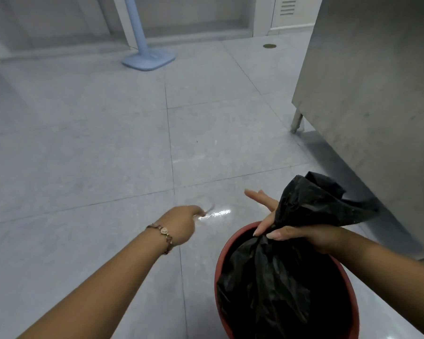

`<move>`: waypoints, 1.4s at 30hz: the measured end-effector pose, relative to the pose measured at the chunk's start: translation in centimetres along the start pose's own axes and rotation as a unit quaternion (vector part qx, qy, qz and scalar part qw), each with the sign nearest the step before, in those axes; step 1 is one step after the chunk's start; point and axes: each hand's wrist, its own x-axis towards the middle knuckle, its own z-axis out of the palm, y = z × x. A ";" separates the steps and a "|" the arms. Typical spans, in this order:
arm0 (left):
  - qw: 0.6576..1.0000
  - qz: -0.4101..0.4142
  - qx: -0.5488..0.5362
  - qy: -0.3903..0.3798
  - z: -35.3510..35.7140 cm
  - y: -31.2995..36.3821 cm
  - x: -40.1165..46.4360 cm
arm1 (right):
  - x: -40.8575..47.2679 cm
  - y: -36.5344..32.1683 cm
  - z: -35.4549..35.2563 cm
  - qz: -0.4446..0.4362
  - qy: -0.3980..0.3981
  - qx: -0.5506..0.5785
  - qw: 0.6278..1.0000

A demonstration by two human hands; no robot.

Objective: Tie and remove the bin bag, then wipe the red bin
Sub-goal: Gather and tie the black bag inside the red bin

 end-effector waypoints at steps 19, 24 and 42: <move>0.921 -0.046 -0.379 -0.077 -3.2 7.2 -6.8 | -4.7 -0.5 -4.6 0.162 0.132 -0.133 0.969; 0.901 0.076 -0.277 -0.324 1.7 13.5 -11.5 | -4.8 -2.9 -4.0 0.201 0.035 -0.190 0.960; 0.800 0.031 -0.564 -0.205 6.8 16.2 -6.7 | -11.2 -4.6 -4.2 0.209 0.106 0.118 0.965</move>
